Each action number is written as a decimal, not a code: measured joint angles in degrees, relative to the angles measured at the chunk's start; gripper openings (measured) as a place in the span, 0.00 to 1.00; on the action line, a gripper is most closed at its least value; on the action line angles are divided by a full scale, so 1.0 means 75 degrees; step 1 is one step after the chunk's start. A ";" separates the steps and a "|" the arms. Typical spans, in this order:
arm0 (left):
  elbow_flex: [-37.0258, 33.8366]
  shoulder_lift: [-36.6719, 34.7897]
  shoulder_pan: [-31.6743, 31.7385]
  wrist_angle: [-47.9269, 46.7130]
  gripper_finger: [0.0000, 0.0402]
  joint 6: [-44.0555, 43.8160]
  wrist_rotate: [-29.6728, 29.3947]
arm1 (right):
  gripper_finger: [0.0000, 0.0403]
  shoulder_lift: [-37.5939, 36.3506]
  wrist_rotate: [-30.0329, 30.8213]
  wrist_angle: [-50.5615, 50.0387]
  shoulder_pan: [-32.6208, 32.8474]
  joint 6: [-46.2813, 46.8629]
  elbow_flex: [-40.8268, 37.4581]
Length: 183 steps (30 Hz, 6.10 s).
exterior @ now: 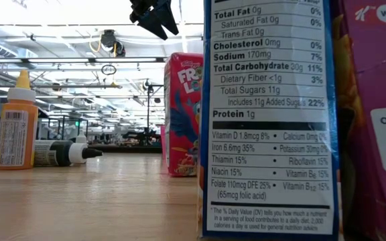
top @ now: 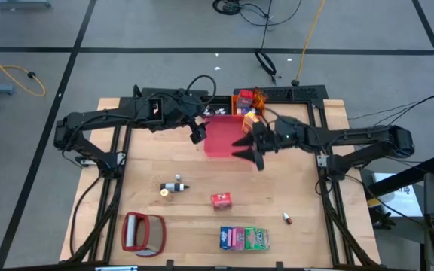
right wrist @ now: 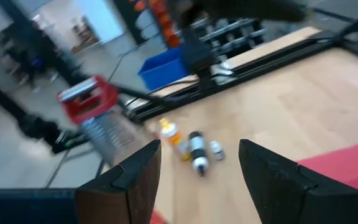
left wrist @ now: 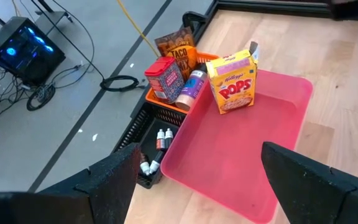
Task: Pick & Place Kitchen Items
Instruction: Put the red cereal box into the pink bin
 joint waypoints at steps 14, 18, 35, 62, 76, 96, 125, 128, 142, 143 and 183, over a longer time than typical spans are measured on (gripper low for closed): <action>0.0000 0.0000 0.0000 0.0003 0.83 -0.0045 0.0000 | 0.52 0.0146 0.0246 -0.0125 0.1867 -0.0452 0.0003; 0.0000 0.0000 -0.0002 0.0006 0.83 -0.0108 0.0000 | 0.52 0.0240 0.0239 -0.0100 0.2198 -0.0787 0.0009; 0.0000 0.0000 -0.0001 -0.0032 0.83 -0.0442 0.0006 | 0.52 0.1677 0.1077 -0.0695 0.2827 -0.1867 0.0009; -0.0003 0.0000 0.0050 -0.0038 0.83 -0.0712 -0.0009 | 0.57 0.2404 0.1195 -0.0265 0.2814 -0.1488 0.0006; -0.0003 0.0000 0.0049 -0.0058 0.83 -0.1019 -0.0012 | 0.62 0.2404 0.1437 -0.0238 0.2880 -0.1922 0.0006; -0.0015 0.0493 0.0048 -0.0321 0.83 -0.1479 0.0078 | 0.61 0.3657 0.1439 0.1301 0.2926 -0.1667 -0.0003; -0.0009 0.0478 -0.0047 -0.0624 0.83 -0.1662 0.0600 | 0.24 0.2369 0.1285 -0.0016 0.1703 -0.0982 0.0006; -0.0009 0.0475 -0.0058 -0.0629 0.83 -0.1716 0.0598 | 0.24 0.2141 0.1870 -0.0150 0.1536 -0.0987 0.0003; -0.0006 0.0475 -0.0175 -0.0606 0.83 -0.1783 0.0597 | 0.24 0.1784 0.3221 -0.0775 0.0600 -0.0513 0.0003; -0.0006 0.0475 -0.0179 -0.0603 0.83 -0.1815 0.0597 | 0.24 0.1786 0.3224 -0.0779 0.0527 -0.0506 0.0003; -0.0006 0.0469 -0.0175 -0.0595 0.83 -0.1862 0.0583 | 0.24 0.2478 0.5406 -0.1041 -0.1521 0.0652 0.0003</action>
